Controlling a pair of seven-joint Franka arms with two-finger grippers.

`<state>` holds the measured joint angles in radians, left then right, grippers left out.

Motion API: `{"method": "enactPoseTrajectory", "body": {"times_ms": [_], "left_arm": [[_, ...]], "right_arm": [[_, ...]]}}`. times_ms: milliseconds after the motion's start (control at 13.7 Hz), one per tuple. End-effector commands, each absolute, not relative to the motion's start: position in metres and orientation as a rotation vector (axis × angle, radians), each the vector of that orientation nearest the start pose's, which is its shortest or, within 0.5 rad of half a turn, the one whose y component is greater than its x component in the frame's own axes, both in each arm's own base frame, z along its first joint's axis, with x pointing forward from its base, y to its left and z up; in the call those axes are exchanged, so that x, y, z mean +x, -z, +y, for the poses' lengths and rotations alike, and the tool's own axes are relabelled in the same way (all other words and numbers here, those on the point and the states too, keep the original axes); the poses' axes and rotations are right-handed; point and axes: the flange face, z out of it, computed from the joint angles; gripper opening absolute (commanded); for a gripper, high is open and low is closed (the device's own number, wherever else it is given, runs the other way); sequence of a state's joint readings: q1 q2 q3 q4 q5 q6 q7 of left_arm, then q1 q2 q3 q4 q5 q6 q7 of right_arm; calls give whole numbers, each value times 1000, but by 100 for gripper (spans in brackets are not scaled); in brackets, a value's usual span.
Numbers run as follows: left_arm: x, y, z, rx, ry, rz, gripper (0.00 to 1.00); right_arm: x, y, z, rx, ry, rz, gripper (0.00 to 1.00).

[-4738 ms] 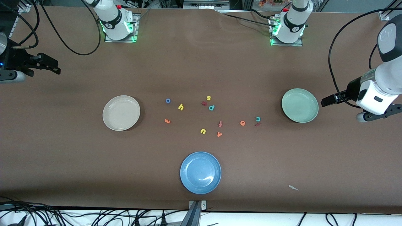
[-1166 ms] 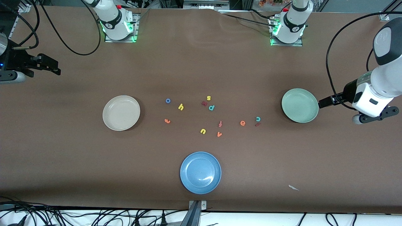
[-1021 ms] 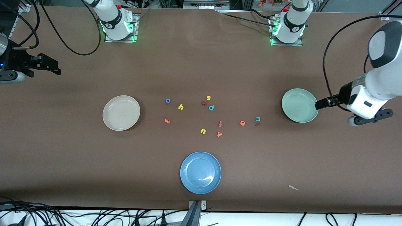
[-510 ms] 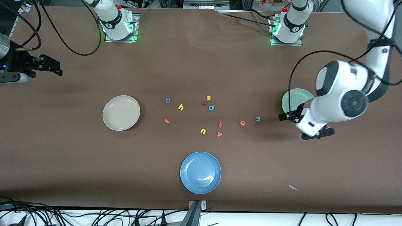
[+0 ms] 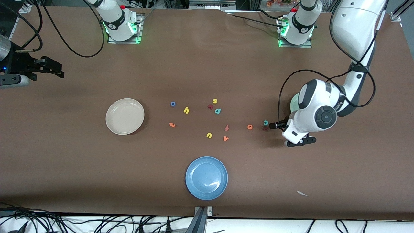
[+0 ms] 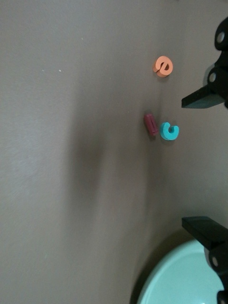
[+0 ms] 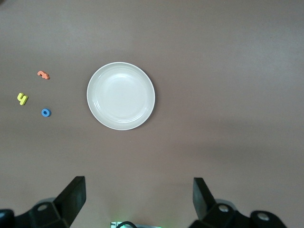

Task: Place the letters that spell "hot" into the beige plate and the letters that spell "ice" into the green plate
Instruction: 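Move the left gripper over the teal letter c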

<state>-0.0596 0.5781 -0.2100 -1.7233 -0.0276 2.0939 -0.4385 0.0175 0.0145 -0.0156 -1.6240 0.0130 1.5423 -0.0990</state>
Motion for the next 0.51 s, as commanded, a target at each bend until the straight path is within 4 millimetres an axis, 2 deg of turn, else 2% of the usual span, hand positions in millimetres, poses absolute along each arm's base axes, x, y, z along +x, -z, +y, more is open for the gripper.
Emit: {"method": "enactPoseTrajectory", "body": {"times_ms": [0, 219, 437], "left_arm": [[626, -214, -170, -3203, -393, -415, 97], [611, -189, -170, -3189, -443, -396, 88], [607, -183, -180, -3195, -428, -391, 85]], "right_arm": [[553, -594, 3, -3119, -138, -187, 100], [554, -594, 3, -3120, -141, -187, 100], [554, -594, 3, -3120, -141, -187, 100]]}}
